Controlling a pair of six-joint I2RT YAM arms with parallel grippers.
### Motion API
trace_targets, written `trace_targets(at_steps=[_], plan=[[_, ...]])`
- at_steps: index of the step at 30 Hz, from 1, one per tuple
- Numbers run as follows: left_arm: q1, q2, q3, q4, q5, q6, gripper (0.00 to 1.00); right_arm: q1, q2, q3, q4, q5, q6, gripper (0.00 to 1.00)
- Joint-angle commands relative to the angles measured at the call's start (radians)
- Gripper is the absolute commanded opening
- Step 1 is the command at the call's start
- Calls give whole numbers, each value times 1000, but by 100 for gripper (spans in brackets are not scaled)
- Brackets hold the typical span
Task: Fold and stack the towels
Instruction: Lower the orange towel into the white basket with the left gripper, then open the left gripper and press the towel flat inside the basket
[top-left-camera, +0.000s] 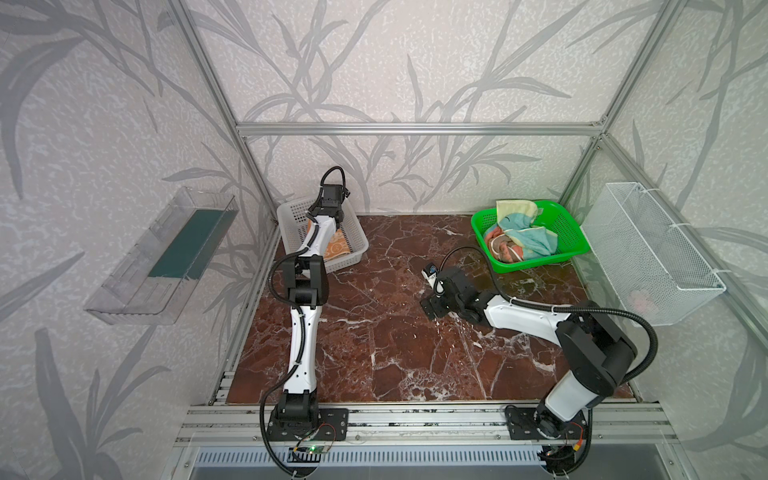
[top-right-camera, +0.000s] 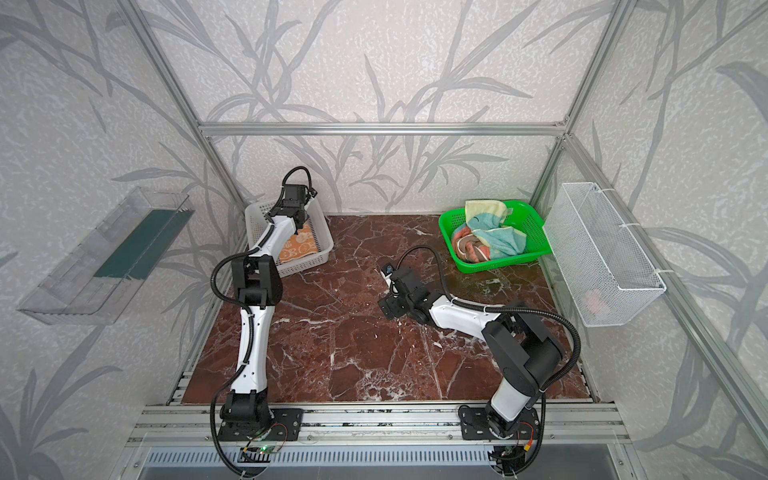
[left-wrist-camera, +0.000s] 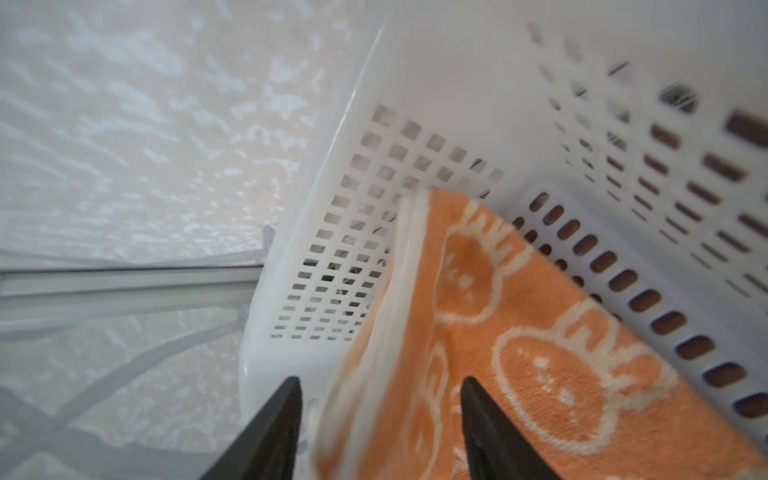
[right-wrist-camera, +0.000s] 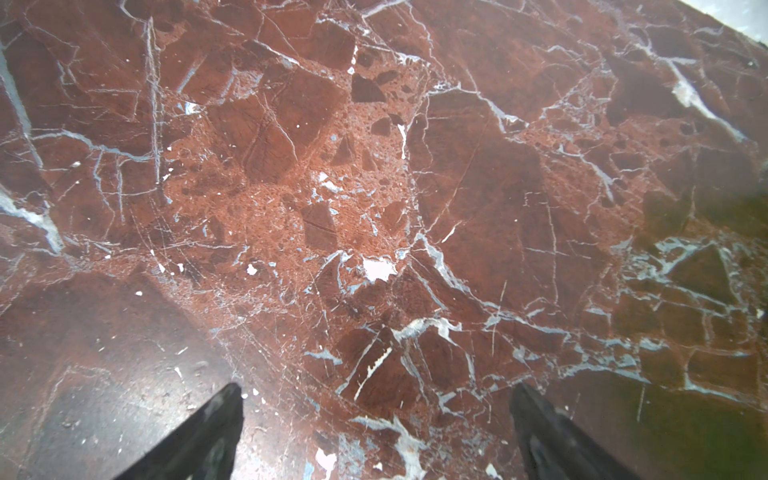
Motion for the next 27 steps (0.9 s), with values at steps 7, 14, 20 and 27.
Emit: trace_targets(at_steps=[7, 14, 20, 27], plan=[[19, -34, 13, 18, 16, -41, 99, 18, 20, 42, 1, -11, 1, 99], [21, -146, 11, -80, 74, -167, 99, 22, 10, 37, 11, -10, 6, 99], [22, -278, -37, -188, 164, -275, 99, 23, -13, 21, 27, -21, 2, 99], [24, -306, -71, -440, 292, -238, 99, 24, -47, -8, 33, -30, -1, 99]])
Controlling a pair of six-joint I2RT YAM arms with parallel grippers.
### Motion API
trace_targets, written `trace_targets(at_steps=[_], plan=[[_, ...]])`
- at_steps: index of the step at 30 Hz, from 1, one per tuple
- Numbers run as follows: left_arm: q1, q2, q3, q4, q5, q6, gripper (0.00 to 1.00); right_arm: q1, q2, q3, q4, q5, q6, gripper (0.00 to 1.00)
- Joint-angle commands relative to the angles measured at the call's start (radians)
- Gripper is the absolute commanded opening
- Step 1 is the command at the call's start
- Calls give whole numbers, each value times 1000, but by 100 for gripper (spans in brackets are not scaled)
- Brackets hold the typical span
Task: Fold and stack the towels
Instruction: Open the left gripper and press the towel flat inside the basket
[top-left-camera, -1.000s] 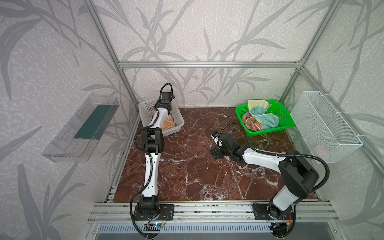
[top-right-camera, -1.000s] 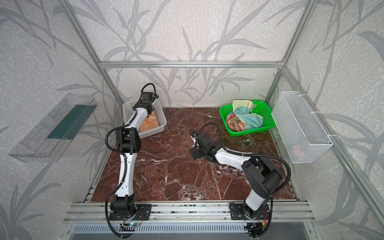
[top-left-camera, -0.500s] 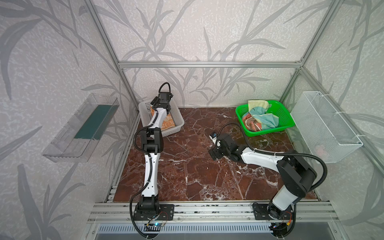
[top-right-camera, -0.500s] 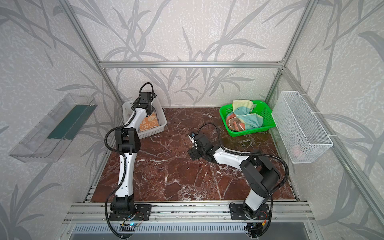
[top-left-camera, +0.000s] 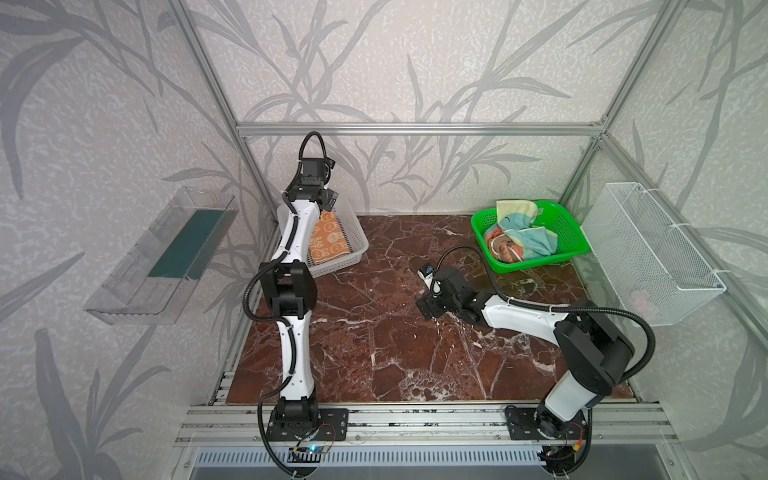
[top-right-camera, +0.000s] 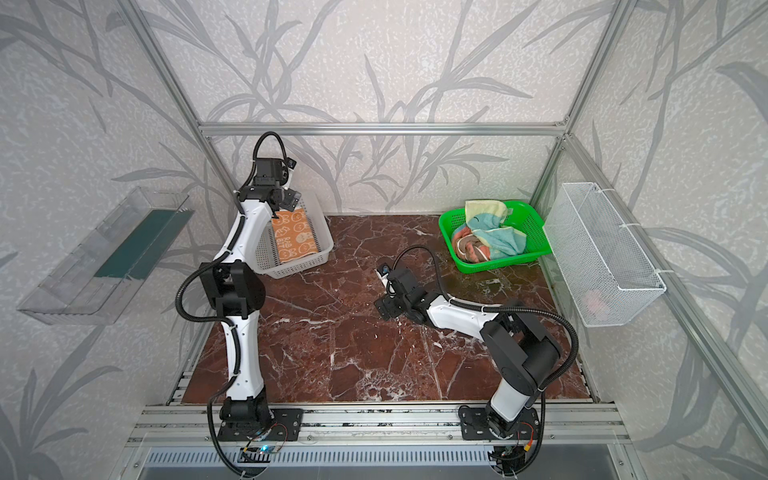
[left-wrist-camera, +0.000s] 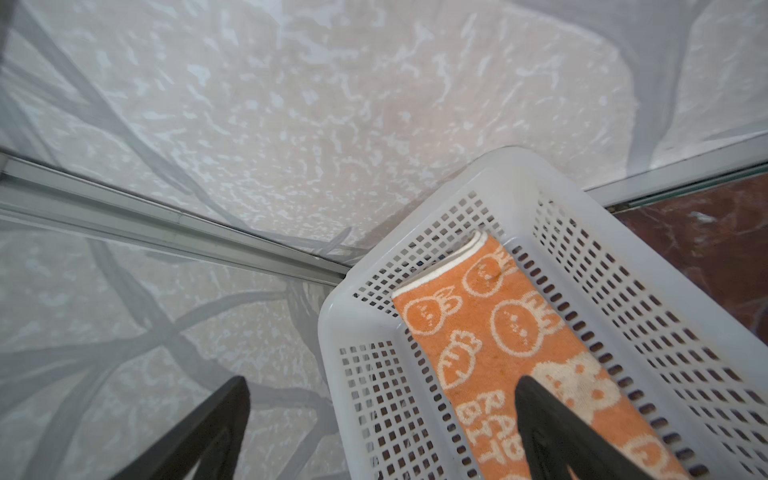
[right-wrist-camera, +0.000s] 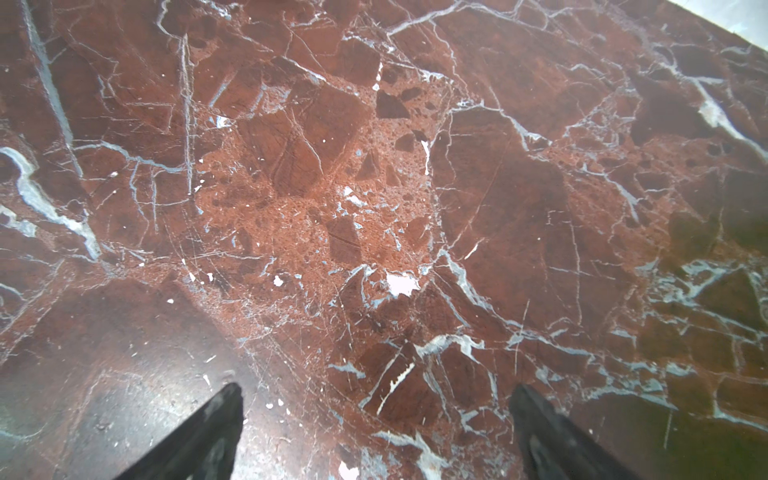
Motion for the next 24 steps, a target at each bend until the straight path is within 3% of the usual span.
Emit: trace_targets(at_steps=[1, 12, 24], plan=[[5, 30, -30, -230, 97, 38, 99, 8, -51, -22, 22, -10, -2, 99], [6, 118, -42, -544, 159, 208, 84, 9, -72, -35, 23, -18, 4, 99], [3, 149, -96, -529, 205, 245, 82, 14, -57, -22, 15, -18, 9, 99]])
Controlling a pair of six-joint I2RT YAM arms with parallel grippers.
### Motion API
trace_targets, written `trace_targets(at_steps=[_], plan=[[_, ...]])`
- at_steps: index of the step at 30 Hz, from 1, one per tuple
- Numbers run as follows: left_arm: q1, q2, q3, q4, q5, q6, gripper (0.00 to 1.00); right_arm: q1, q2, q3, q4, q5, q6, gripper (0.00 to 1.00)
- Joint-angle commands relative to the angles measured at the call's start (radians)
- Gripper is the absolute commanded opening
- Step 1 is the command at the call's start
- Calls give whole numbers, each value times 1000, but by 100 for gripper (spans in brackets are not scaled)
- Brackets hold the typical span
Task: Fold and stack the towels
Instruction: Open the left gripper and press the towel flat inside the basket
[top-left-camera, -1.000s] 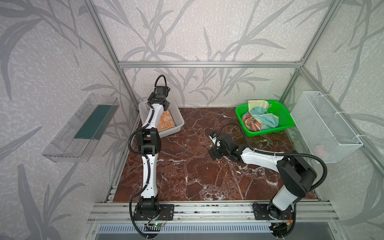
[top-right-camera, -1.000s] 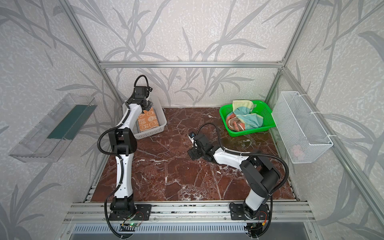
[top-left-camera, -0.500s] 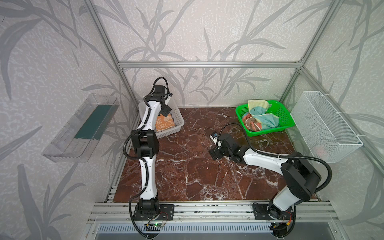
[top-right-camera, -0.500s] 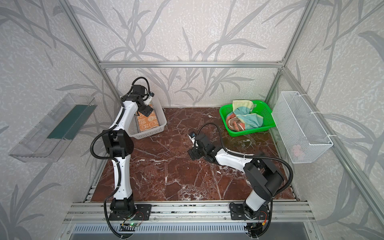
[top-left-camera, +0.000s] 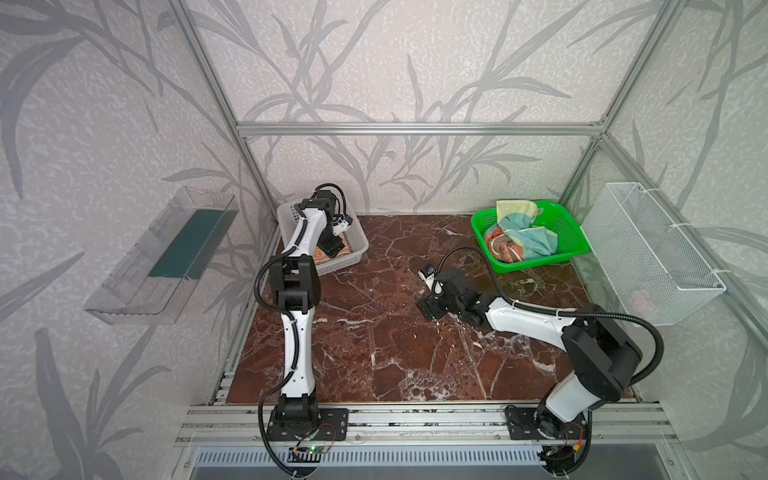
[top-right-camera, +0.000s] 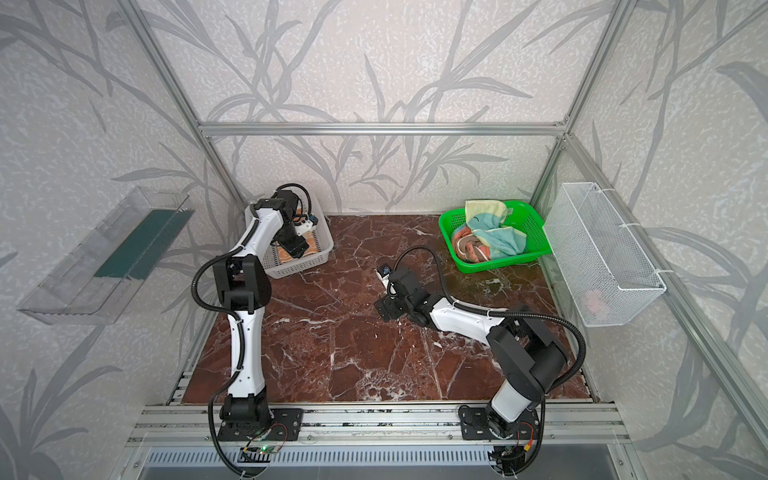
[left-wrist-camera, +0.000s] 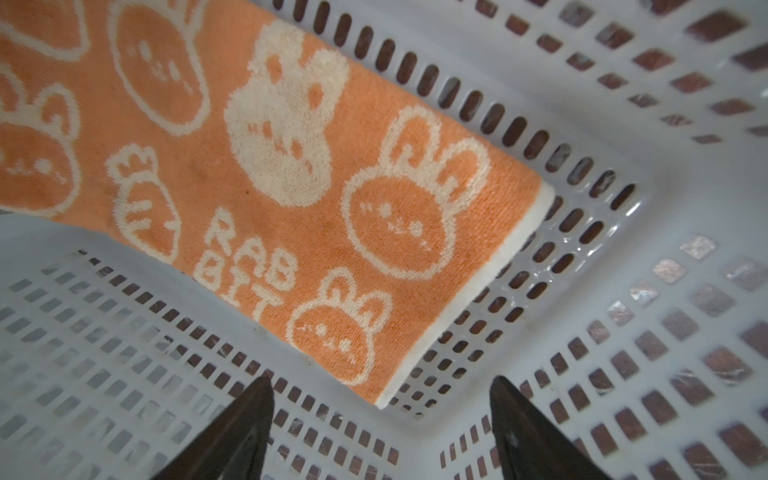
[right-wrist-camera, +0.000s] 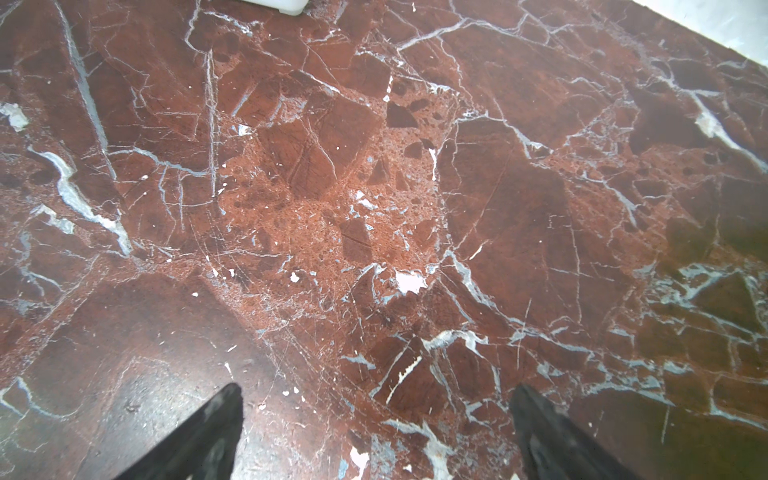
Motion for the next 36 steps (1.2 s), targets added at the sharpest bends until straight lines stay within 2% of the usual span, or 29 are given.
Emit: trace_targets(at_steps=[1, 9, 14, 18, 22, 29, 32, 36], plan=[[3, 23, -12, -34, 37, 50, 81, 7, -18, 5, 8, -4, 10, 99], [2, 66, -3, -32, 44, 54, 79, 10, -5, 33, -16, 1, 3, 99], [3, 94, 0, -32, 38, 48, 73, 12, 5, 49, -27, 2, 1, 99], [1, 101, 1, -34, 29, 42, 62, 16, 12, 62, -33, 3, 0, 99], [-5, 92, -6, -40, 17, 35, 39, 20, 17, 70, -31, 0, -1, 99], [-9, 75, -24, -11, 9, 19, 14, 26, 12, 67, -33, 1, -7, 99], [-14, 66, -22, -12, 12, 20, 6, 26, 11, 63, -33, 5, -7, 99], [-28, 45, -22, -47, 20, 27, 4, 27, 9, 58, -24, 1, -3, 99]])
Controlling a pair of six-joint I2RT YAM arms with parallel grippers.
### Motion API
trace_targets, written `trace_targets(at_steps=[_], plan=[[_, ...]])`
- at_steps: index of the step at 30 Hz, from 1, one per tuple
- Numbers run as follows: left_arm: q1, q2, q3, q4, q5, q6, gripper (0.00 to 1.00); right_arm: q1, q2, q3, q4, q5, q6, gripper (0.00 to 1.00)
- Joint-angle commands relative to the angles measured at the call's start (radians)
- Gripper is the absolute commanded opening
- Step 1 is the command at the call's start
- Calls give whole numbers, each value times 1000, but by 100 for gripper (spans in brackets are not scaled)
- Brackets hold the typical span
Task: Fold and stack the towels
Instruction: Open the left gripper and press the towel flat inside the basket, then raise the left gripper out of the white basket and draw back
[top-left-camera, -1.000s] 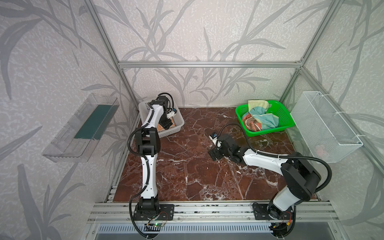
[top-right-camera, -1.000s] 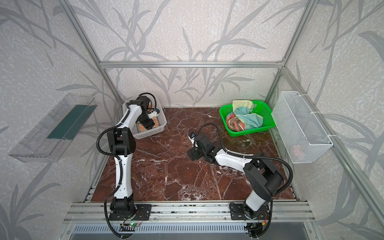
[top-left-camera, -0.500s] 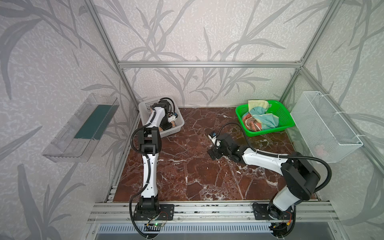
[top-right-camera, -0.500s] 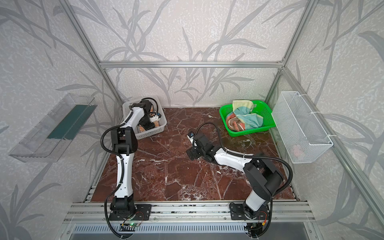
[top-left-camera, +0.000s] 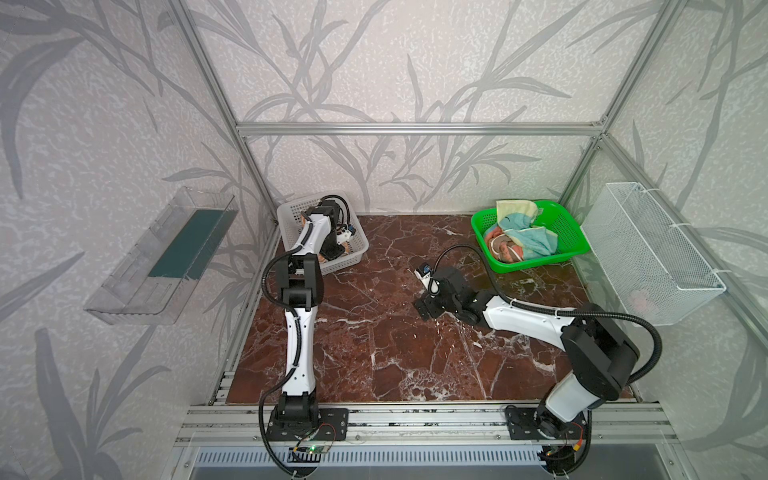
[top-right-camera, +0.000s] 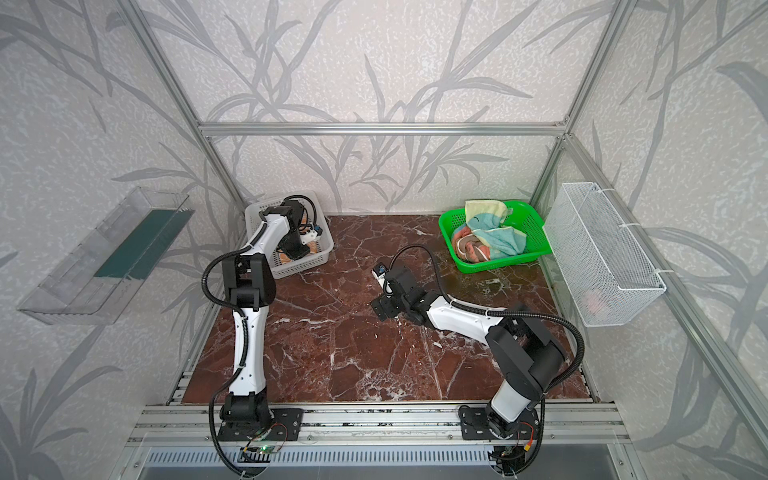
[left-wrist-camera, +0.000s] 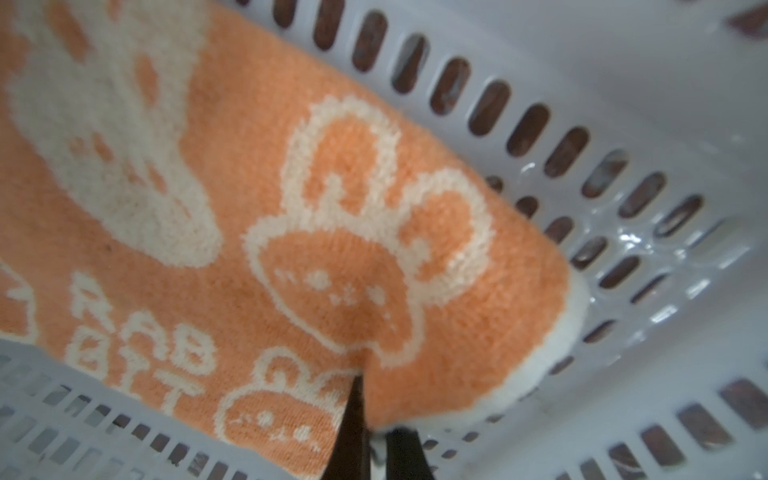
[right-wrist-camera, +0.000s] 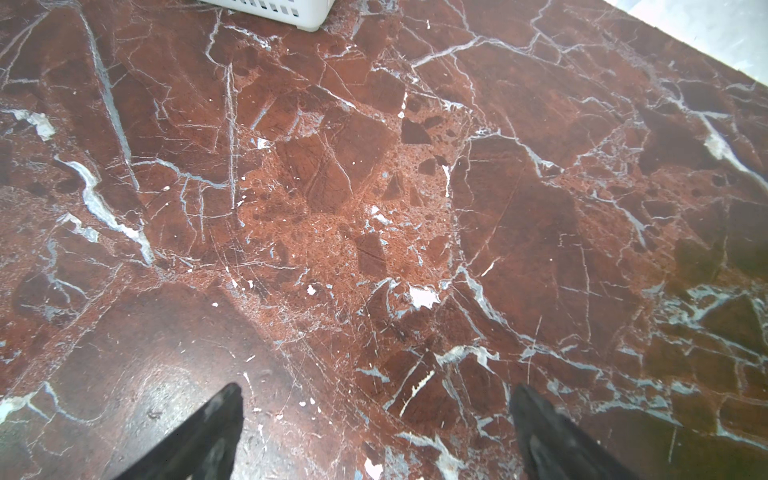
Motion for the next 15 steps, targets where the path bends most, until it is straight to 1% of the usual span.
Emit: trace_targets(at_steps=[1, 3, 9, 15], plan=[[-21, -49, -13, -75, 12, 16, 4, 9, -4, 15, 6, -2, 2, 99], [-27, -55, -14, -105, 11, 16, 2, 9, -6, 9, 11, -4, 2, 99], [-36, -71, -24, -147, 13, -7, 2, 11, -20, -7, 19, -6, -7, 99], [-50, -89, -24, -156, 10, -20, 1, 11, -34, -26, 33, -2, -7, 99]])
